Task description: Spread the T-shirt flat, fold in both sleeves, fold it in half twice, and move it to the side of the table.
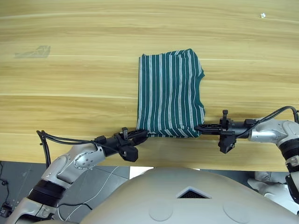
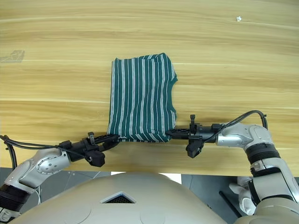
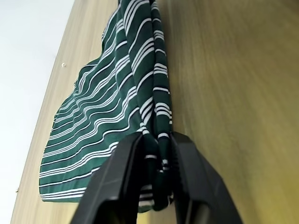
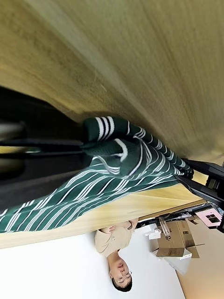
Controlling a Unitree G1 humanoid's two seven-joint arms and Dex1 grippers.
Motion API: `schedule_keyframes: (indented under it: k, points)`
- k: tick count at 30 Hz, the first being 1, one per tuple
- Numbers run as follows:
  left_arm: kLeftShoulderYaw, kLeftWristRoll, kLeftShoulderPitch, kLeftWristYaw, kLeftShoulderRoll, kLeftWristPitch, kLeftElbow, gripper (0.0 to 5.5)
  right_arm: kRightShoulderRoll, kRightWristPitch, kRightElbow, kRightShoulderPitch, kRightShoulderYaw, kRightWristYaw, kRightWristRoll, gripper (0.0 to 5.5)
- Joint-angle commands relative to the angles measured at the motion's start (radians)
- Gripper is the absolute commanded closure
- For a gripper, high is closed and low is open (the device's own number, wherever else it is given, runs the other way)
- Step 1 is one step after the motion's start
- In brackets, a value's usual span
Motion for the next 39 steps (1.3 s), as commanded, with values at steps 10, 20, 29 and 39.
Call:
schedule_keyframes:
  k: [10, 20, 29, 39]
  points:
    - [-0.005, -0.104, 0.099, -0.184, 0.059, 0.215, -0.137, 5.45, -0.178, 0.684, -0.312, 0.154, 0.26, 0.682, 0.982, 5.5]
    - [0.271, -0.415, 0.271, -0.364, 0.224, 0.398, -0.5, 5.45, -0.376, 1.368, -0.736, 0.199, 0.014, 0.942, 1.659, 5.5]
    - [0.521, -0.62, 0.42, -0.53, 0.235, 0.502, -0.653, 5.45, -0.33, 1.592, -0.824, 0.303, -0.202, 0.999, 1.689, 5.5]
    - [0.499, -0.674, 0.146, -0.623, 0.264, 0.616, -0.617, 5.45, -0.163, 1.612, -0.769, 0.224, -0.298, 0.949, 1.52, 5.5]
